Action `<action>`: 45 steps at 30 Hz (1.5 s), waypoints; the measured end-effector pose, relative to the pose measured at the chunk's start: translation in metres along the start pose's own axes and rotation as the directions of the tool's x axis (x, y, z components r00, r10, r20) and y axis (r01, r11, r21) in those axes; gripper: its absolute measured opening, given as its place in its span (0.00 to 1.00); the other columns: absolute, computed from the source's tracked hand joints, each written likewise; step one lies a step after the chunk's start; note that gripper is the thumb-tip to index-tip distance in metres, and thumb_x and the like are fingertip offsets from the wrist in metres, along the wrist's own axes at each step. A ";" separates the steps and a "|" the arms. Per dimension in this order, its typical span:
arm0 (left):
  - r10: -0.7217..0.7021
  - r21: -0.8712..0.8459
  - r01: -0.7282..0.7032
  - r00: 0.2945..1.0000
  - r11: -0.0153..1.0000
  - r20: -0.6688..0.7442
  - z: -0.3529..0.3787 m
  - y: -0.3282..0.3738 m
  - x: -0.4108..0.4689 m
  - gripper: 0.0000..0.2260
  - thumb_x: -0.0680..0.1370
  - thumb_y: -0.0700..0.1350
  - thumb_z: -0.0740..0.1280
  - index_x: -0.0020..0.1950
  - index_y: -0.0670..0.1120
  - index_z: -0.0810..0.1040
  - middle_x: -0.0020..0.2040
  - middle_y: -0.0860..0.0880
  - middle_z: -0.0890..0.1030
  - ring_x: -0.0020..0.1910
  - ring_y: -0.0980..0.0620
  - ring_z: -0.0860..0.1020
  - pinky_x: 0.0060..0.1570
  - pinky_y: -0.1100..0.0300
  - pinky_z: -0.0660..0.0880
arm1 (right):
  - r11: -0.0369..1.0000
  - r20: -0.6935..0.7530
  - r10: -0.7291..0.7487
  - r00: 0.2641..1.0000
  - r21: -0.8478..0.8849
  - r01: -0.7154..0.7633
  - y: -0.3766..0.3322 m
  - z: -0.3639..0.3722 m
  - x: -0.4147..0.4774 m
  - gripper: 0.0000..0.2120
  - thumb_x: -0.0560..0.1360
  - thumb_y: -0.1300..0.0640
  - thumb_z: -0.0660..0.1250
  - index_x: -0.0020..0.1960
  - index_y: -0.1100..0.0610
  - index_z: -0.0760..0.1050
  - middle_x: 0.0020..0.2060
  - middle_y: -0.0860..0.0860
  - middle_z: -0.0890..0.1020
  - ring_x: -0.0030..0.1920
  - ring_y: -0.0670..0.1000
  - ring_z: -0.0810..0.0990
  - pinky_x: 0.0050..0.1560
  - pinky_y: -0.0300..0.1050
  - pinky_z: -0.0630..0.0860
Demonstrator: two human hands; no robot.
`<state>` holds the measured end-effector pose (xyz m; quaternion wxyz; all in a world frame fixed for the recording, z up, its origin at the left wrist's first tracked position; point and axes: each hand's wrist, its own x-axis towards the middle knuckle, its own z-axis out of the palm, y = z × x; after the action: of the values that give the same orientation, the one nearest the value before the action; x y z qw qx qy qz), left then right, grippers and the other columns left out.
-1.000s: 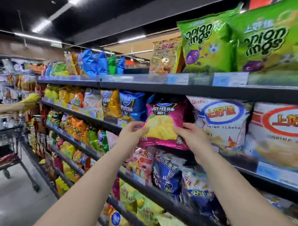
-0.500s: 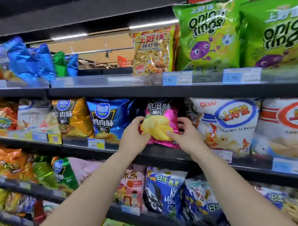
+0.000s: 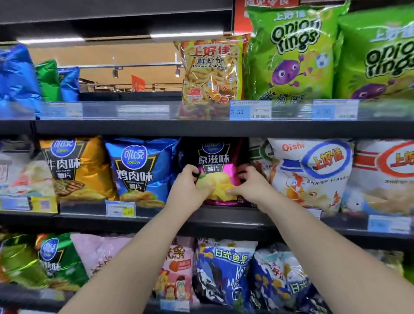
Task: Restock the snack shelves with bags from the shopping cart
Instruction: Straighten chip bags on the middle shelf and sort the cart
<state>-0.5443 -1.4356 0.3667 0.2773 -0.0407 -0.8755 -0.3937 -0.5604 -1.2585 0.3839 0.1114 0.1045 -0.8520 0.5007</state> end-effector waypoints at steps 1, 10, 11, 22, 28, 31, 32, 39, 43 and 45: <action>-0.005 0.008 0.005 1.000 1.000 -0.003 0.001 0.001 0.004 0.25 0.71 0.50 0.76 0.63 0.48 0.69 0.54 0.50 0.75 0.49 0.52 0.75 0.47 0.59 0.72 | 1.000 -0.016 0.011 1.000 -0.002 -0.011 -0.001 0.002 0.004 0.34 0.66 0.65 0.78 0.67 0.58 0.66 0.56 0.51 0.76 0.53 0.49 0.74 0.49 0.39 0.72; -0.073 0.167 0.078 0.997 0.983 -0.035 0.010 0.001 0.026 0.27 0.72 0.47 0.75 0.64 0.43 0.66 0.59 0.43 0.71 0.59 0.42 0.74 0.57 0.50 0.73 | 0.969 -0.079 0.092 0.993 -0.221 -0.107 -0.002 0.021 0.030 0.39 0.64 0.59 0.81 0.68 0.59 0.64 0.63 0.58 0.76 0.62 0.58 0.75 0.57 0.48 0.74; -0.077 0.174 0.082 0.996 0.981 -0.035 0.010 0.001 0.025 0.27 0.72 0.47 0.74 0.65 0.43 0.65 0.60 0.43 0.71 0.60 0.42 0.73 0.57 0.50 0.73 | 0.965 -0.088 0.097 0.991 -0.234 -0.115 -0.002 0.022 0.030 0.39 0.65 0.59 0.80 0.69 0.59 0.63 0.63 0.58 0.76 0.62 0.59 0.75 0.57 0.48 0.75; 0.275 0.263 -0.237 0.954 0.935 -0.117 0.004 0.004 0.004 0.22 0.74 0.43 0.70 0.65 0.49 0.69 0.61 0.47 0.69 0.62 0.48 0.67 0.58 0.52 0.71 | 0.874 -0.199 -0.342 0.918 -0.427 0.233 -0.007 0.010 -0.010 0.28 0.74 0.59 0.72 0.71 0.56 0.66 0.65 0.53 0.73 0.64 0.51 0.74 0.60 0.39 0.68; 0.483 0.446 -0.484 0.867 0.753 0.126 -0.001 -0.013 -0.001 0.22 0.79 0.47 0.62 0.73 0.48 0.69 0.72 0.48 0.67 0.71 0.47 0.64 0.64 0.46 0.71 | 0.583 0.247 -0.354 0.902 -0.696 0.419 0.003 0.014 -0.010 0.30 0.82 0.54 0.58 0.79 0.51 0.49 0.79 0.50 0.50 0.78 0.51 0.45 0.77 0.51 0.51; 0.414 0.500 -0.441 0.894 0.745 0.172 -0.002 -0.014 0.001 0.24 0.80 0.50 0.58 0.76 0.49 0.64 0.75 0.49 0.63 0.72 0.48 0.62 0.66 0.48 0.67 | 0.616 0.268 -0.280 0.922 -0.686 0.387 -0.002 0.015 -0.003 0.30 0.82 0.50 0.57 0.79 0.50 0.48 0.79 0.49 0.47 0.78 0.50 0.41 0.77 0.51 0.49; 0.397 0.507 -0.430 0.900 0.748 0.178 -0.002 -0.012 0.002 0.24 0.80 0.51 0.57 0.76 0.49 0.64 0.75 0.49 0.63 0.71 0.48 0.61 0.66 0.49 0.66 | 0.621 0.267 -0.269 0.925 -0.687 0.378 -0.004 0.015 -0.002 0.30 0.82 0.49 0.57 0.79 0.49 0.48 0.79 0.49 0.47 0.78 0.50 0.41 0.77 0.51 0.49; 0.428 0.528 -0.418 0.897 0.739 0.111 0.002 0.003 -0.014 0.22 0.78 0.51 0.61 0.72 0.48 0.71 0.72 0.48 0.70 0.71 0.47 0.64 0.67 0.47 0.62 | 0.652 0.163 -0.419 0.893 -0.631 0.421 0.003 0.006 -0.022 0.26 0.79 0.55 0.62 0.76 0.52 0.62 0.77 0.49 0.61 0.77 0.51 0.55 0.74 0.51 0.60; 0.482 0.486 -0.450 0.874 0.749 0.066 0.015 0.021 -0.035 0.15 0.74 0.49 0.67 0.60 0.49 0.80 0.58 0.49 0.79 0.60 0.45 0.72 0.59 0.47 0.67 | 0.628 -0.001 -0.592 0.806 -0.627 0.460 0.020 -0.013 -0.056 0.19 0.74 0.61 0.68 0.64 0.57 0.76 0.63 0.53 0.78 0.65 0.54 0.73 0.64 0.53 0.73; 0.517 0.428 -0.492 0.854 0.759 0.065 0.028 0.035 -0.049 0.13 0.72 0.48 0.70 0.56 0.49 0.81 0.52 0.50 0.79 0.55 0.45 0.74 0.54 0.46 0.69 | 0.630 -0.029 -0.615 0.788 -0.619 0.469 0.031 -0.026 -0.076 0.18 0.72 0.64 0.69 0.61 0.58 0.77 0.57 0.53 0.80 0.60 0.53 0.75 0.61 0.50 0.74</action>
<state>-0.5054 -1.3845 0.3494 0.3999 -0.2014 -0.8882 -0.1031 -0.4949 -1.2155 0.3478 0.3853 0.2577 -0.8702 0.1669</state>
